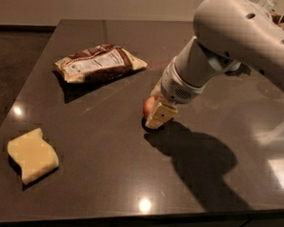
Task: Move apple near sponge
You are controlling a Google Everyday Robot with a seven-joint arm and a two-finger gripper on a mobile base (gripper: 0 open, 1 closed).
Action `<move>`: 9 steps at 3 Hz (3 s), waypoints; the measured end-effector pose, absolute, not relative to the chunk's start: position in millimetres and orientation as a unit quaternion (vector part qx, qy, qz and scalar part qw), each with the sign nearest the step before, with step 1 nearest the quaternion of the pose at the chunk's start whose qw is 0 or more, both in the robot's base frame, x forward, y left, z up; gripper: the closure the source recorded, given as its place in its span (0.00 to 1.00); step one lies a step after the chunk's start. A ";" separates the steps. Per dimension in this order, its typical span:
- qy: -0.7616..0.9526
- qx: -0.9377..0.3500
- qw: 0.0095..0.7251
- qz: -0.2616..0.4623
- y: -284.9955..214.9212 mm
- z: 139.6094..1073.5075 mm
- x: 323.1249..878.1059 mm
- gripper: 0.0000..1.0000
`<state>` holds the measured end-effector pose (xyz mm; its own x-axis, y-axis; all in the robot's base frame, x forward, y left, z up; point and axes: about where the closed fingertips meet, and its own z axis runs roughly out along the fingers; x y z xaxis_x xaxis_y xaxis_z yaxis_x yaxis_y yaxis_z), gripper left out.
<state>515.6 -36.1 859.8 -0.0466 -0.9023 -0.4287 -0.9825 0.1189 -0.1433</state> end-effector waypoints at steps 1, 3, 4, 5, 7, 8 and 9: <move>0.714 -0.658 0.215 0.102 -30.6 867.5 516.2 0.65; 0.653 -0.703 0.247 0.132 26.9 905.8 494.6 1.00; 0.619 -0.729 0.259 0.139 62.8 911.8 479.7 1.00; 0.591 -0.748 0.269 0.137 97.3 908.6 466.5 1.00; 0.558 -0.769 0.273 0.149 136.8 891.9 443.5 1.00; 0.547 -0.776 0.275 0.149 152.0 884.6 432.0 1.00; 0.545 -0.778 0.277 0.142 161.8 873.5 426.9 0.83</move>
Offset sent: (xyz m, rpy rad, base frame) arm -0.0161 0.0575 0.0616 0.1155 -0.0375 0.1522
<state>426.9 161.8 873.5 0.3657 -0.7699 -0.5229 -0.9271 -0.2519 -0.2775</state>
